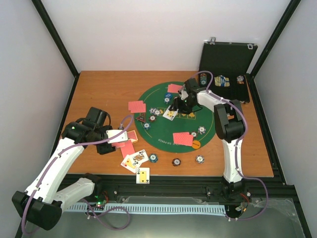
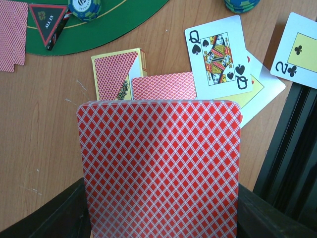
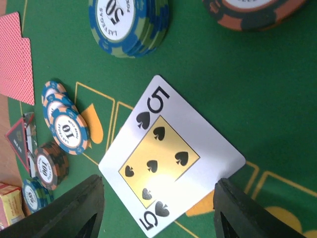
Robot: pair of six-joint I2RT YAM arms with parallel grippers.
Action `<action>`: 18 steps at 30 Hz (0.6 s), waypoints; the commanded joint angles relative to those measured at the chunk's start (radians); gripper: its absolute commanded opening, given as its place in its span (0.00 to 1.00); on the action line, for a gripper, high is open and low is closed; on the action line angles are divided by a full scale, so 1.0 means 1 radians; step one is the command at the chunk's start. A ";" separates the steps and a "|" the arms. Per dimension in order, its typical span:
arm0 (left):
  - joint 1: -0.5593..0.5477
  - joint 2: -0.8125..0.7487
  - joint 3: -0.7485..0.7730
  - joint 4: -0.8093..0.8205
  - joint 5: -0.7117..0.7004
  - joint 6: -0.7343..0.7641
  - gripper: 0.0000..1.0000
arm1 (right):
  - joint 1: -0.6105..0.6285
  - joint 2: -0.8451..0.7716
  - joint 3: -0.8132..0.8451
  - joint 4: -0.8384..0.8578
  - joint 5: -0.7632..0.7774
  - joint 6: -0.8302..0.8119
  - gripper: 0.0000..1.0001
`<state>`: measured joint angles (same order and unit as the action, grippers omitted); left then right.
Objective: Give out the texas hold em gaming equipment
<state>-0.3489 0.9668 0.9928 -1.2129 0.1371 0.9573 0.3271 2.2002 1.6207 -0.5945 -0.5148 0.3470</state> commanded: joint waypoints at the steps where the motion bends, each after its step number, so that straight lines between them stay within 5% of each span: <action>1: 0.004 0.004 0.045 -0.007 0.002 0.008 0.27 | 0.003 0.051 0.029 0.009 -0.046 0.037 0.60; 11: 0.004 0.004 0.038 -0.004 -0.002 0.006 0.28 | 0.006 0.033 0.090 0.002 -0.070 0.065 0.57; 18: 0.004 0.007 0.044 -0.004 0.009 0.002 0.28 | 0.033 -0.236 -0.085 0.126 -0.119 0.153 0.62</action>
<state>-0.3489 0.9741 0.9928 -1.2125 0.1379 0.9573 0.3332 2.1735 1.6299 -0.5621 -0.5846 0.4343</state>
